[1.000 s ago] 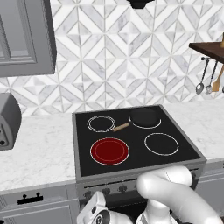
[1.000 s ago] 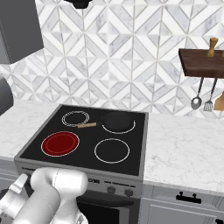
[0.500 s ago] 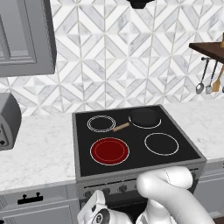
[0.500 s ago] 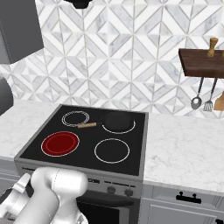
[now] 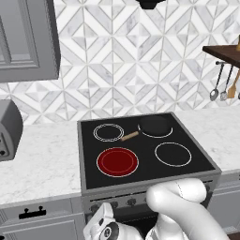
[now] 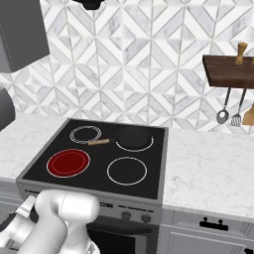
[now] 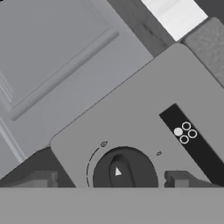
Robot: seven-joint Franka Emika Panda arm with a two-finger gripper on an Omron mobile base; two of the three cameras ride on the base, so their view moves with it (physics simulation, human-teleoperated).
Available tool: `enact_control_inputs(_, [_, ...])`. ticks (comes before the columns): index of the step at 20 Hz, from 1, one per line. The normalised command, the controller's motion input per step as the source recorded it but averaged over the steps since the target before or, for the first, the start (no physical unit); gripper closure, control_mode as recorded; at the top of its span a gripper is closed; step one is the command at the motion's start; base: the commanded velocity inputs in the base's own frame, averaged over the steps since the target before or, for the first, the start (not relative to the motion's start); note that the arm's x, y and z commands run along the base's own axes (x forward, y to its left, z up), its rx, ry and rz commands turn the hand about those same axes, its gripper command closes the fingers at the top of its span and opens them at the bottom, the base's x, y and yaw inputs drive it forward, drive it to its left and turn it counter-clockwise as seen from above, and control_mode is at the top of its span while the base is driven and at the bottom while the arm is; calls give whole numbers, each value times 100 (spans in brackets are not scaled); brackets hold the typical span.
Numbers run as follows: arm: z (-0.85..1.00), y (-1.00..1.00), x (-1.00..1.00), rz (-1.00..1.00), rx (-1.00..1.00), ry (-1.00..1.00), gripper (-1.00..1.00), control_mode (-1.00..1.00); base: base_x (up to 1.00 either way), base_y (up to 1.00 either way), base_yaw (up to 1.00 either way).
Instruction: Turn off the front left burner of the stove.
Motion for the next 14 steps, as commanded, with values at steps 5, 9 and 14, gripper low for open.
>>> enact_control_inputs(5, [0,0,0,0,0,0,100,-100,0,0,0])
enact_control_inputs(9, [1,0,4,-1,10,0,100,-100,0,0,0])
enact_control_inputs(14, [7,-4,1,-11,36,0,100,-100,0,0,0])
